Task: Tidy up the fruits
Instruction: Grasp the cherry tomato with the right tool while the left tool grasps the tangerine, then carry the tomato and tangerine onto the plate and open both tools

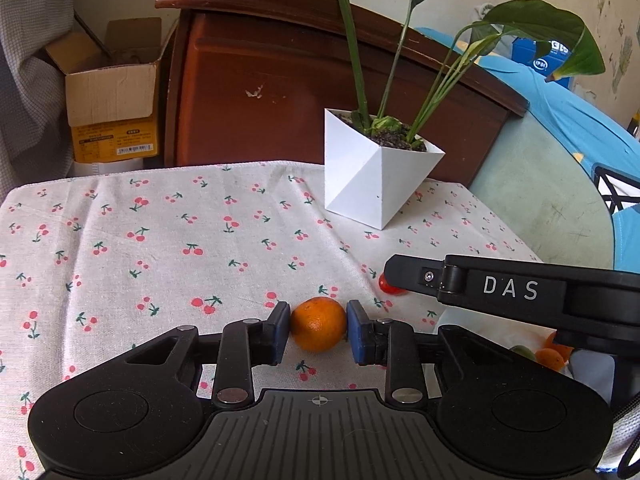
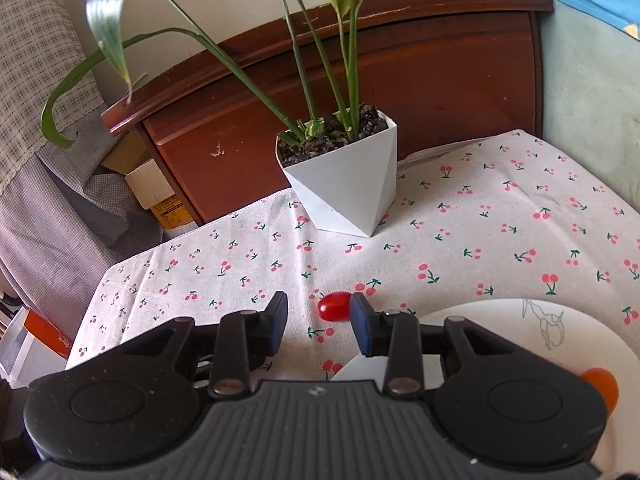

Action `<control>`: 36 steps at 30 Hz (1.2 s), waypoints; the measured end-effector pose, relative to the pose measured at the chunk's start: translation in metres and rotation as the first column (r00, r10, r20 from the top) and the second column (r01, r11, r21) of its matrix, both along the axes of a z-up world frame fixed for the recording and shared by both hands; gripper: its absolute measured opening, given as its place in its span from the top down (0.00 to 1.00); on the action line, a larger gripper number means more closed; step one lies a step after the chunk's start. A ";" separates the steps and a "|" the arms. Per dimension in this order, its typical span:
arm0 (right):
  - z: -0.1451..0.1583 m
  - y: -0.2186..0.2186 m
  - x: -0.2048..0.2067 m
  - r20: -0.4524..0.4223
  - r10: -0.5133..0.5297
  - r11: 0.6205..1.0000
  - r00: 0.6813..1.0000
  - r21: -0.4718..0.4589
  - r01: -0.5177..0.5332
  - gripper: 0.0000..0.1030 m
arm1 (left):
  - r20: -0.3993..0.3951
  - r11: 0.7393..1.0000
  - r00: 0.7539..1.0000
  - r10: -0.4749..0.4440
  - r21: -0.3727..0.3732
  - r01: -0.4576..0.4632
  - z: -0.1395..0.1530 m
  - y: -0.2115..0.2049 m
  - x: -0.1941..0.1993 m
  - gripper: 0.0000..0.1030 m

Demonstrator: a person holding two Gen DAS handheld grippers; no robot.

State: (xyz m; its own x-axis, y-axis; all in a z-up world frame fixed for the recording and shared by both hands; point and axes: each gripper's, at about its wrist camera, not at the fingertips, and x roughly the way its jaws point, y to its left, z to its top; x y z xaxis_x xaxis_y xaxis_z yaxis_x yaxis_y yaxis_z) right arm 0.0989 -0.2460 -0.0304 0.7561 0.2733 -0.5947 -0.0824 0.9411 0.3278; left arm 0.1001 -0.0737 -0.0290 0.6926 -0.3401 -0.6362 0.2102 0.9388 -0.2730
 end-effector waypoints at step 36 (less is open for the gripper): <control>-0.005 0.013 0.014 -0.036 0.000 0.996 0.999 -0.094 -0.004 0.76 | -0.025 0.998 0.998 0.056 -0.020 -0.056 0.002 0.018 0.000 0.73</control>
